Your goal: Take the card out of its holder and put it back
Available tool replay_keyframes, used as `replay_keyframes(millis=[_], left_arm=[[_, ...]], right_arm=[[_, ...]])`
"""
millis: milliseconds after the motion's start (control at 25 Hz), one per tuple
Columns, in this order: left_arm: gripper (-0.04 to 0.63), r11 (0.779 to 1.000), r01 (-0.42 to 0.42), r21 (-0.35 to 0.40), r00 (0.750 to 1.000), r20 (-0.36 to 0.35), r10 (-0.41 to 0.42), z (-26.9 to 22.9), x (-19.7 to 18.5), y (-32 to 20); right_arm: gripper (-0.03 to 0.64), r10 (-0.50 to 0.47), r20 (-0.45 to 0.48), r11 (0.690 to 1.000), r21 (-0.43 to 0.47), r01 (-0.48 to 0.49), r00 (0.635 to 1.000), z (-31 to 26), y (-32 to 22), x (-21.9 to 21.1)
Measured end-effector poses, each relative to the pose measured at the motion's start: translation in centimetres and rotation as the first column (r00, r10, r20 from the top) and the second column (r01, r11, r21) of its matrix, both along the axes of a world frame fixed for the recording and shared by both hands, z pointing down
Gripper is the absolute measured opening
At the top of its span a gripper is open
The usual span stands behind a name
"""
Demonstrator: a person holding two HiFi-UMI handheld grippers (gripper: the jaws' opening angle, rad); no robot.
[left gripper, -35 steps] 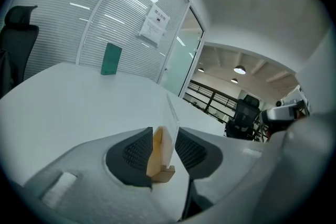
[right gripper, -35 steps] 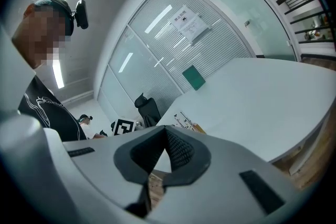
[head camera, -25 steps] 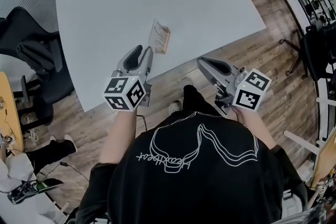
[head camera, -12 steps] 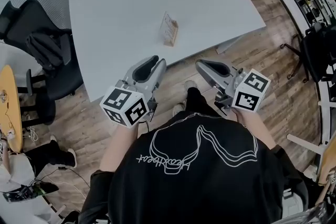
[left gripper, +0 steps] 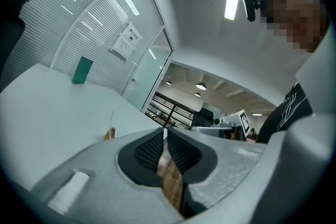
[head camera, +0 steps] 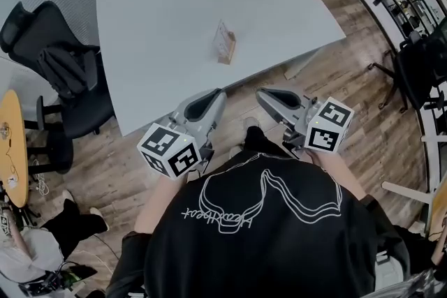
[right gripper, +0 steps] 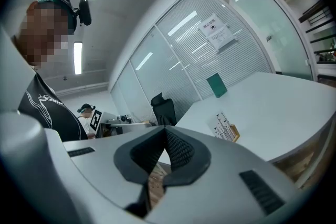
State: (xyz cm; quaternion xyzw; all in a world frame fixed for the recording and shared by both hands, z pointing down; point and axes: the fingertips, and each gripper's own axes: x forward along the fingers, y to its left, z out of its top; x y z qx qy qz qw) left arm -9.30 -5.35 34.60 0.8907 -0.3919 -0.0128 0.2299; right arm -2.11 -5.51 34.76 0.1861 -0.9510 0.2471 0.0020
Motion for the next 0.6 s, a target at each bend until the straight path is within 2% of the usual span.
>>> replay_keyframes(millis=[600], left_arm=[[0.014, 1.0, -0.019, 0.013, 1.0, 0.022, 0.019, -0.63, 1.11, -0.26]], right_arm=[[0.009, -0.007, 0.015, 1.0, -0.008, 0.007, 1.0, 0.02, -0.28, 0.45]])
